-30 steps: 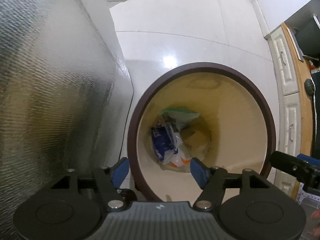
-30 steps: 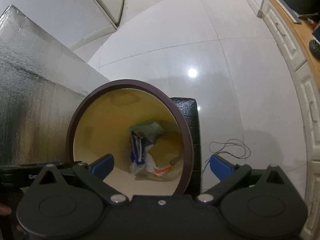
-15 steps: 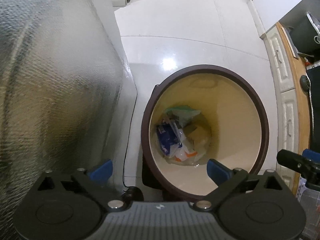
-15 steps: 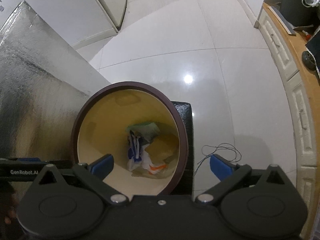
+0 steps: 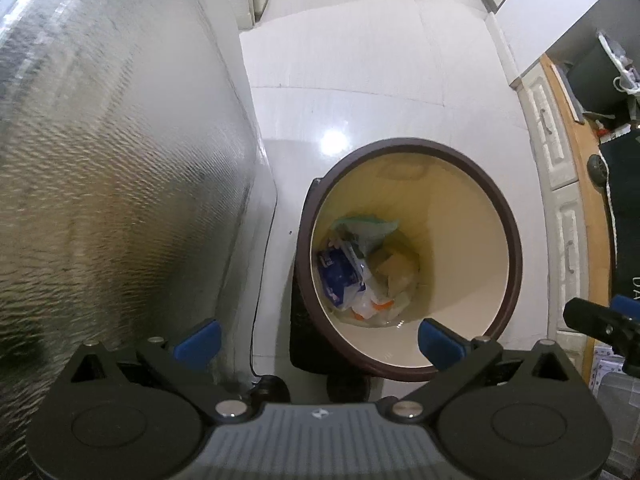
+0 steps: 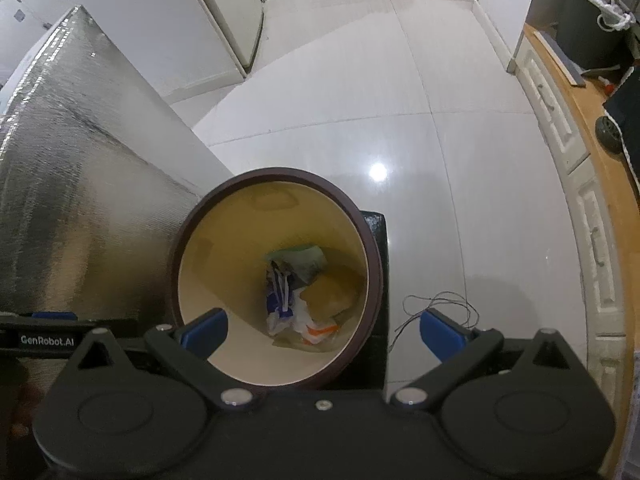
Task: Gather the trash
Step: 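Move both open tools back from the bin toward the trash on the table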
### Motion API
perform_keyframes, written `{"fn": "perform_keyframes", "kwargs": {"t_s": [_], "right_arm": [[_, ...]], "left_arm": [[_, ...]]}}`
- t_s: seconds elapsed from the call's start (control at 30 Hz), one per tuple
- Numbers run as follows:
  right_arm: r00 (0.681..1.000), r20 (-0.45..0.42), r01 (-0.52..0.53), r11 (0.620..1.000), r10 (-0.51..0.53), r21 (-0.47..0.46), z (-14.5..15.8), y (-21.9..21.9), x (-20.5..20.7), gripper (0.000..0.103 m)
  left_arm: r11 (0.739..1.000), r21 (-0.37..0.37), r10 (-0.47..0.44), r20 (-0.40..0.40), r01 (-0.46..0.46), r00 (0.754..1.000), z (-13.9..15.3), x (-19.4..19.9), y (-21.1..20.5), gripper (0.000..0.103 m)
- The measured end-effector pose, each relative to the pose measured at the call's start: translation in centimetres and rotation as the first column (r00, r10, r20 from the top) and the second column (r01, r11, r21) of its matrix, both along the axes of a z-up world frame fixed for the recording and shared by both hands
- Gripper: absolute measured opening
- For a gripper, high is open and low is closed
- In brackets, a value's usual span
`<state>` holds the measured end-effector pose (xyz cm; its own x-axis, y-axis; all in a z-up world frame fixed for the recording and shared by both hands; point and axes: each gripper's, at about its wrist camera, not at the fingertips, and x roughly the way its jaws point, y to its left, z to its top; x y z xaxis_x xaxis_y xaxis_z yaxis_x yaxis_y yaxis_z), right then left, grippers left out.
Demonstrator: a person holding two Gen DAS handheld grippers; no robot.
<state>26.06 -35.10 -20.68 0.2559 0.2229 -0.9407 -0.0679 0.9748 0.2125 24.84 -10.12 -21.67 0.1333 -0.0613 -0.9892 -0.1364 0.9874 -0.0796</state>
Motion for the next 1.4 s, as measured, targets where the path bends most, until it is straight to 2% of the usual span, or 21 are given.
{"fn": "perform_keyframes", "kwargs": {"t_s": [0.23, 0.7, 1.17, 1.4], "right_arm": [[1.000, 0.026, 0.006, 1.000, -0.005, -0.025, 2.0, -0.3, -1.4, 0.103], [0.997, 0.083, 0.008, 0.999, -0.005, -0.032, 6.2, -1.1, -3.7, 0.103], [0.981, 0.194, -0.012, 1.000, 0.016, -0.021, 12.5, -0.9, -6.3, 0.103], [0.966, 0.257, -0.038, 0.999, 0.037, -0.002, 15.5, 0.6, -7.0, 0.103]], "left_arm": [[1.000, 0.011, -0.014, 0.054, 0.013, 0.998, 2.9, -1.4, 0.3, 0.103], [0.999, -0.031, -0.015, 0.176, 0.021, 0.984, 9.2, -5.0, 0.4, 0.103], [0.998, -0.049, -0.019, 0.305, 0.036, 0.952, 15.5, -7.9, 1.6, 0.103], [0.998, -0.066, 0.018, 0.366, 0.006, 0.931, 18.3, -9.3, 3.1, 0.103]]}}
